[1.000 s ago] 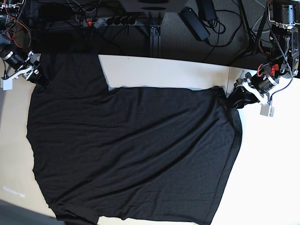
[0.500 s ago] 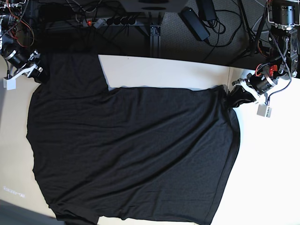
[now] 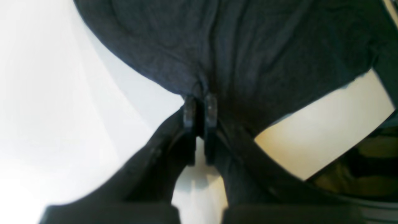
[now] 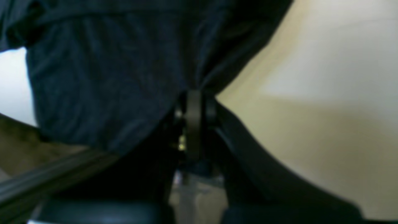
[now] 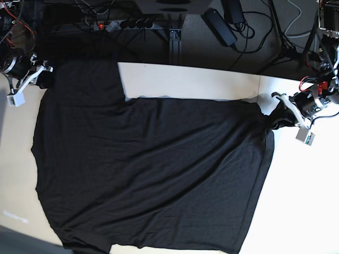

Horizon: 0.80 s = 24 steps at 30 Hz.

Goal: Fold the T-shirt properly
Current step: 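Lift the shoulders and fold them over toward the hem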

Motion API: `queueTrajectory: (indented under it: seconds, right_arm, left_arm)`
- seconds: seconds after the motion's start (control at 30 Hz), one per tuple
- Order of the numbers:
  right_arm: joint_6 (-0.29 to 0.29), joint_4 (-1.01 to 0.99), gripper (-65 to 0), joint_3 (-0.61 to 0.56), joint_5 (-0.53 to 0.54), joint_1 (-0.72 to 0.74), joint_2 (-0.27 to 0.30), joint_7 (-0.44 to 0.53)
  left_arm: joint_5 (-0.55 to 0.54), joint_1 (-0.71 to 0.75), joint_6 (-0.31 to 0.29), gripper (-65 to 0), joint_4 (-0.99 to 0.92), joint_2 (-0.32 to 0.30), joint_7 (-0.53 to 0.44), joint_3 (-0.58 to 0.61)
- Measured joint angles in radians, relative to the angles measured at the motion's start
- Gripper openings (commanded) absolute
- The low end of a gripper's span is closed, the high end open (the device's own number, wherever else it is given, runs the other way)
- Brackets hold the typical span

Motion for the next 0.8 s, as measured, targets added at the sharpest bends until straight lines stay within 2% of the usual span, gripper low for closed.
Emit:
queueTrajectory:
  seconds: [0.17,0.33,0.53,0.7,0.8]
  right_arm:
    - [0.000,0.003,-65.0,0.025,0.018,0.056,0.105,0.000]
    - [0.000,0.003,-65.0,0.025,0.018,0.130,0.167,-0.003]
    - [0.000,-0.042,-65.0,0.025,0.021,0.243,0.186,-0.002]
    - [0.000,-0.130,-65.0,0.006,0.023,0.344,0.185,0.002]
    - [0.001,-0.195,-65.0,-0.042,0.018,0.433,0.185,0.001]
  left_arm:
    - [-0.002,-0.049,0.000,-65.0,0.000,-0.006,0.000,0.000]
    - [-0.002,-0.089,0.000,-65.0,0.000,-0.007,0.000,0.000]
    - [0.008,-0.143,0.000,-65.0,-0.039,-0.005,0.001,0.001]
    - [0.003,-0.238,-0.002,-65.0,-0.163,-0.001,-0.001,0.001]
    - [0.002,-0.297,-0.003,-65.0,-0.235,0.007,-0.001,0.001]
